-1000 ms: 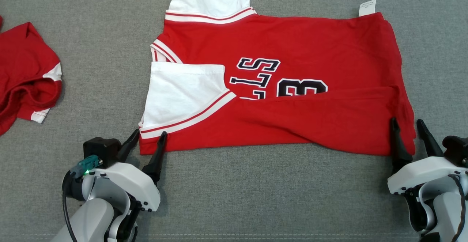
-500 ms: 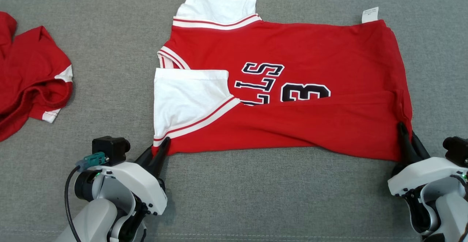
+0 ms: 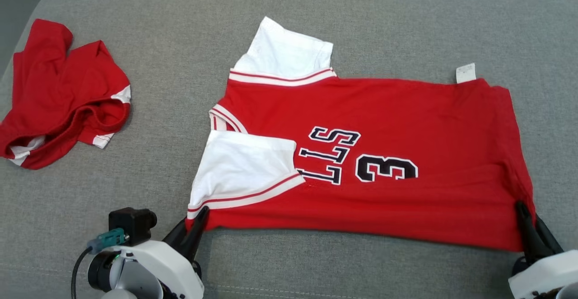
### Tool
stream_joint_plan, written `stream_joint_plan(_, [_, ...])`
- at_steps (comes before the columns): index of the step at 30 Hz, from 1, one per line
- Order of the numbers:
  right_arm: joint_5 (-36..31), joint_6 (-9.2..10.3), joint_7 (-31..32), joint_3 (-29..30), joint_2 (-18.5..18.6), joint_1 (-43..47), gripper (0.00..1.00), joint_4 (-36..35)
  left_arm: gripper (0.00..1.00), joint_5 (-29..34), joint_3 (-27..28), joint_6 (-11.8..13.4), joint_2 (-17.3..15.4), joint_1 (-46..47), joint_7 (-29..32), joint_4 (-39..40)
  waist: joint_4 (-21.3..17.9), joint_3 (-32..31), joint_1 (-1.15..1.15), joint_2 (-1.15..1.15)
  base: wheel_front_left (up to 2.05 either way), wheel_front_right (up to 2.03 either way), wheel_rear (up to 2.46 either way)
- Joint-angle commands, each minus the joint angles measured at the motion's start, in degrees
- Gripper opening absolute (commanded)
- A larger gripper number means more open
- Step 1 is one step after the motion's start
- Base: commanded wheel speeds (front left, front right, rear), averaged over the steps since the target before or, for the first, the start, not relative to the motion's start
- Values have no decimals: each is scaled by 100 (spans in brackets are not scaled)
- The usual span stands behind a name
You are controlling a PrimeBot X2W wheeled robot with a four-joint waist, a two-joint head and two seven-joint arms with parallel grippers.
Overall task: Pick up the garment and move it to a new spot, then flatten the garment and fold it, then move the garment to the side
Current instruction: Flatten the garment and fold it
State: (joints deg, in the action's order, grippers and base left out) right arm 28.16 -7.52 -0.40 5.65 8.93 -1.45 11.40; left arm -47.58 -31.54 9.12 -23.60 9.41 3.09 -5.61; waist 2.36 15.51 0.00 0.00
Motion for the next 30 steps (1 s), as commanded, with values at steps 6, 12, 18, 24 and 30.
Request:
stream_joint_plan(6, [-255,3,497,330,-232,704,0,-911,0,-137,310,236,-251,-294,-8,367,54,-63,0,0,0,0,0])
stream_joint_plan(12, [-371,3,453,338,-434,817,100,-896,89,-279,266,224,-103,-440,-31,200,58,-83,0,0,0,0,0])
stream_joint_plan(18, [-536,3,-34,544,-460,725,100,-699,100,-190,398,368,-21,-470,-399,0,49,-189,0,0,0,0,0])
stream_joint_plan(24, [-904,3,-587,712,-473,650,100,-901,100,239,596,686,-179,-452,-973,294,15,-382,0,0,0,0,0])
stream_joint_plan(30, [-1455,3,-805,522,-482,395,100,-1265,100,634,664,891,-470,-243,-1078,860,-108,-509,0,0,0,0,0])
